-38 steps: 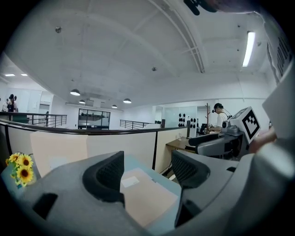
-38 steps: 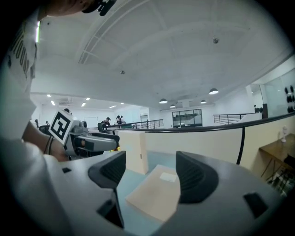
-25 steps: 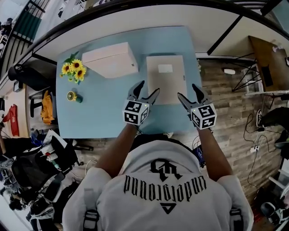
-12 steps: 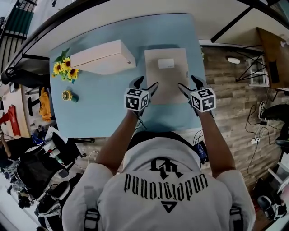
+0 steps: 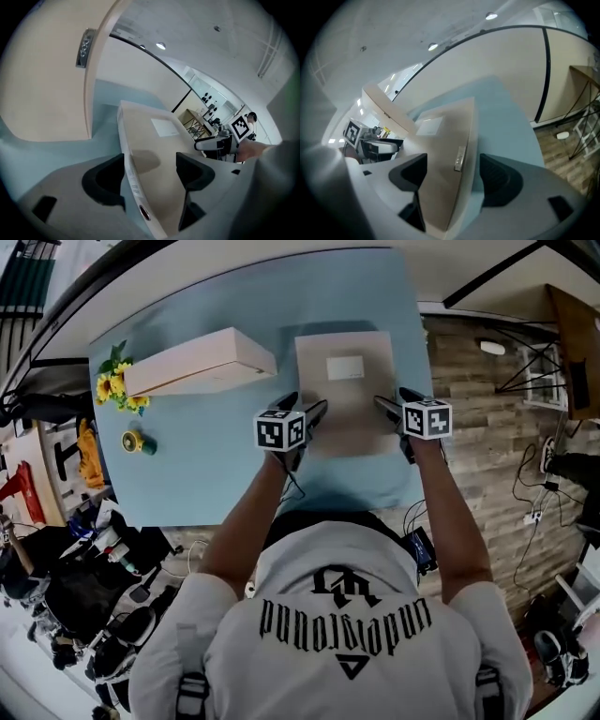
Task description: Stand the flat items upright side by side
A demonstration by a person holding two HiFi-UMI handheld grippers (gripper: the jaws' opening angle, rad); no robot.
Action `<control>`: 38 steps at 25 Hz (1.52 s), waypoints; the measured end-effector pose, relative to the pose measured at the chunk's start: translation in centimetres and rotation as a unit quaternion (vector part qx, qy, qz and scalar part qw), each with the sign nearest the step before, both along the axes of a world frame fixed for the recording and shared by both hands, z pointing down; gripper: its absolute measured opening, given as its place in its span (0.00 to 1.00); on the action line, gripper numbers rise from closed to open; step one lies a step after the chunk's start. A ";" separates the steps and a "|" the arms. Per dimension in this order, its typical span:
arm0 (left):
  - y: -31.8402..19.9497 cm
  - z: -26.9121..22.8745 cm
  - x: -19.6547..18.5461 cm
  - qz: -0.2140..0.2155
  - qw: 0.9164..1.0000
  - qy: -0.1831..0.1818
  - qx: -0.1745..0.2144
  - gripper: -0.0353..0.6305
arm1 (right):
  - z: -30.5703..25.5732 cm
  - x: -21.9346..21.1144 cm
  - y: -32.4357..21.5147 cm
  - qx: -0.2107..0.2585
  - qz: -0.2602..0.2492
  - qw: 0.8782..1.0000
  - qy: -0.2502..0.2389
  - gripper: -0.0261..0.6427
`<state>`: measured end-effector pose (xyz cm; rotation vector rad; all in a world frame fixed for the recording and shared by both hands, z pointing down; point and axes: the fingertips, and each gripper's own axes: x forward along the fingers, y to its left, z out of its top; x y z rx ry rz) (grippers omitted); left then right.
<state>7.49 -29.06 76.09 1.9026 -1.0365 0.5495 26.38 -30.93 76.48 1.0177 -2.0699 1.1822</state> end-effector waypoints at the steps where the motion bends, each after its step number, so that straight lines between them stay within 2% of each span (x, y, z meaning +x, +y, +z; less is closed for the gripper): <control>1: -0.2 0.4 0.0 -0.002 1.000 0.002 -0.006 0.59 | 0.6 0.0 0.0 -0.014 0.005 1.000 -0.005 0.57; 6: -0.7 2.2 0.3 -0.011 0.999 0.024 -0.044 0.59 | 2.2 -0.5 0.0 -0.061 0.018 0.997 -0.037 0.57; 8: -0.8 2.6 0.5 -0.013 0.998 0.030 -0.052 0.59 | 2.3 -0.7 0.0 -0.071 0.016 0.996 -0.052 0.54; 18: 0.0 2.0 1.0 -0.002 0.999 0.015 -0.052 0.57 | 1.5 -0.6 1.3 -0.062 0.018 0.997 -0.051 0.50; 32: 5.2 -4.6 2.7 0.028 0.999 -0.023 0.030 0.57 | -6.0 0.7 7.0 0.050 -0.012 0.999 -0.007 0.49; 38: 8.6 -8.9 3.8 0.033 0.994 -0.048 0.092 0.57 | -9.8 1.7 10.9 0.108 -0.002 0.994 0.002 0.49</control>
